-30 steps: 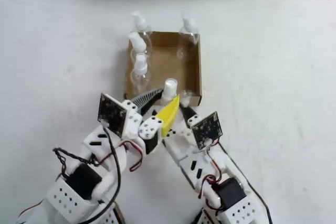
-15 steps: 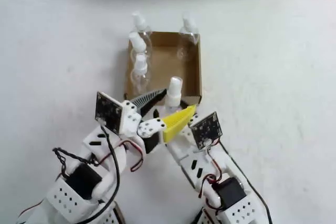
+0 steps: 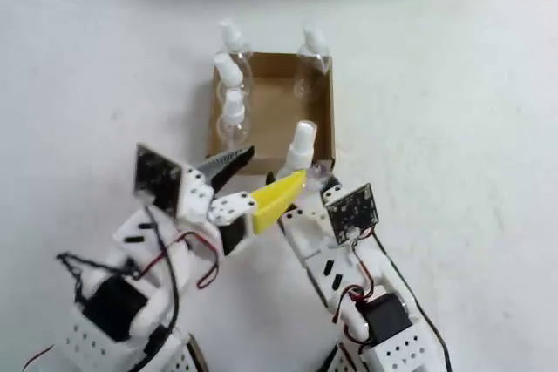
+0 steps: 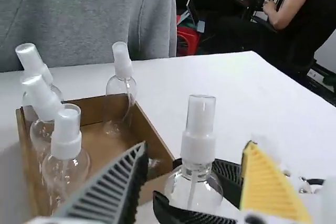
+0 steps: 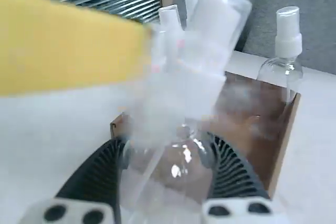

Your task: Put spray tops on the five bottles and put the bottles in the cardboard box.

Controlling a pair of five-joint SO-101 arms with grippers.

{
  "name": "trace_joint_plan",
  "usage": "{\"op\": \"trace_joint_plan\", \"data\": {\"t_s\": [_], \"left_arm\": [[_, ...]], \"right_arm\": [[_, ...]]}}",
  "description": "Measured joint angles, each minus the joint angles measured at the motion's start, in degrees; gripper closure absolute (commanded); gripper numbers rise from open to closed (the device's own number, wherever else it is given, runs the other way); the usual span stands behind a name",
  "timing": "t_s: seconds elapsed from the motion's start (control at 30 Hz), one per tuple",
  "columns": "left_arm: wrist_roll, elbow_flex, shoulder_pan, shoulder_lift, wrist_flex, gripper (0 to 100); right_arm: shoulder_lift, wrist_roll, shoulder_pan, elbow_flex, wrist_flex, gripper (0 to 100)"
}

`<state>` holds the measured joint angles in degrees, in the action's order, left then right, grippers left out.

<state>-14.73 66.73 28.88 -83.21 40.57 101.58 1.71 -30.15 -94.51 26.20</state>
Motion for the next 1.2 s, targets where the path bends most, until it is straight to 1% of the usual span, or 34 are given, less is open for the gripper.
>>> {"op": "trace_joint_plan", "data": {"t_s": [0.17, 0.27, 0.37, 0.43, 0.47, 0.53, 0.67, 0.8, 0.93, 1.03, 1.13, 1.2], "left_arm": [[0.0, -0.4, 0.9, -11.3, 6.6, 72], [0.0, 1.9, 1.2, -19.4, 10.5, 72], [0.0, 5.4, 1.1, -21.1, 12.9, 72], [0.0, 6.9, -0.3, -20.9, 13.6, 72], [-0.2, 7.7, -0.7, -20.9, 13.6, 73], [-0.4, 9.3, -1.9, -21.1, 13.6, 79], [-0.4, 12.5, -2.3, -21.2, 13.6, 99], [-0.4, 15.2, -2.8, -21.2, 13.6, 93], [-0.4, 19.3, -7.6, -21.2, 13.6, 95], [-0.4, 22.5, -13.9, -21.2, 13.6, 97], [-0.4, 25.8, -18.8, -21.2, 13.6, 98], [1.4, 28.0, -20.7, -21.2, 13.6, 98]], "right_arm": [[0.0, 0.0, 0.3, 0.0, -0.3, 98.4], [0.0, 0.0, 0.7, 0.0, -0.4, 98.4], [0.0, 0.0, 2.4, 0.0, -1.5, 98.4], [0.0, 0.0, 4.0, 0.0, -2.9, 98.4], [0.0, 0.0, 5.2, 0.0, -3.6, 98.4], [0.0, 0.0, 7.2, 0.0, -5.0, 98.4], [0.0, 0.2, 8.9, 0.0, -7.1, 98.4], [-0.1, 0.4, 10.7, -0.9, -11.9, 98.4], [-0.3, 4.6, 11.4, -1.7, -18.5, 98.4], [-0.3, 7.1, 11.3, -1.8, -22.5, 98.4], [-0.3, 9.2, 11.3, -1.8, -26.5, 98.4], [-0.3, 10.1, 11.3, -1.8, -28.4, 98.4]]}}
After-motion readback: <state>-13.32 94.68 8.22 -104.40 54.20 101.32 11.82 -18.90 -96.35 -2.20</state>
